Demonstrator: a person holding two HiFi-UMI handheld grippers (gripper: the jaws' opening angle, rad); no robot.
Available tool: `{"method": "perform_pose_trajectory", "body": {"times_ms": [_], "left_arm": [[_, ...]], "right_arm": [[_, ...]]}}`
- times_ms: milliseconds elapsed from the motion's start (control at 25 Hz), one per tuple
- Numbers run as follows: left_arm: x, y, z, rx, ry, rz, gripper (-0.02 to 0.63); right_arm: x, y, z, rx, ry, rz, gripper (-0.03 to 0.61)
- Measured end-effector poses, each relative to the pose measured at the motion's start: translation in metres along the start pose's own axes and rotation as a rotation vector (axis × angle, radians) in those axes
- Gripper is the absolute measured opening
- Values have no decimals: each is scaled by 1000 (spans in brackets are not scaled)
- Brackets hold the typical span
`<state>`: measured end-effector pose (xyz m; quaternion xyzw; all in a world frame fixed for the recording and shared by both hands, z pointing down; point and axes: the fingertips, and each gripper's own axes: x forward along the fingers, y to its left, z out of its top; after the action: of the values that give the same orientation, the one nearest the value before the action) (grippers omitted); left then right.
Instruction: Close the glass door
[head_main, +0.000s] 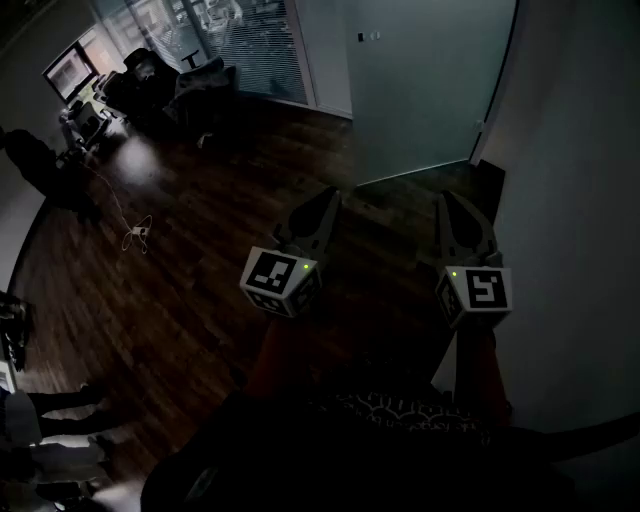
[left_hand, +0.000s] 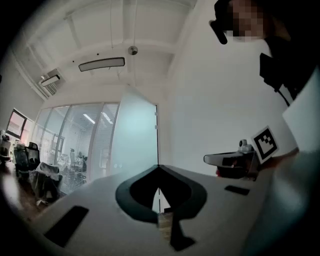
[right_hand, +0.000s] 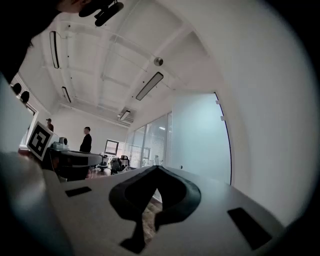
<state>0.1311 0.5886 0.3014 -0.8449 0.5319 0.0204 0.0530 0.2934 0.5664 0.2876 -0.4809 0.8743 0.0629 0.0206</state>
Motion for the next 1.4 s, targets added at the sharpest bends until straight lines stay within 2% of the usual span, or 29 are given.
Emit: {"method": "perform_pose_trajectory", "body": {"times_ms": [880, 1400], "left_arm": [[-11, 11, -8, -14, 9, 5, 2], [-6, 22, -21, -20, -7, -40, 2]], "right_arm": [[2, 2, -6, 39, -4, -17, 3], [7, 3, -26, -2, 32, -61, 3]]}}
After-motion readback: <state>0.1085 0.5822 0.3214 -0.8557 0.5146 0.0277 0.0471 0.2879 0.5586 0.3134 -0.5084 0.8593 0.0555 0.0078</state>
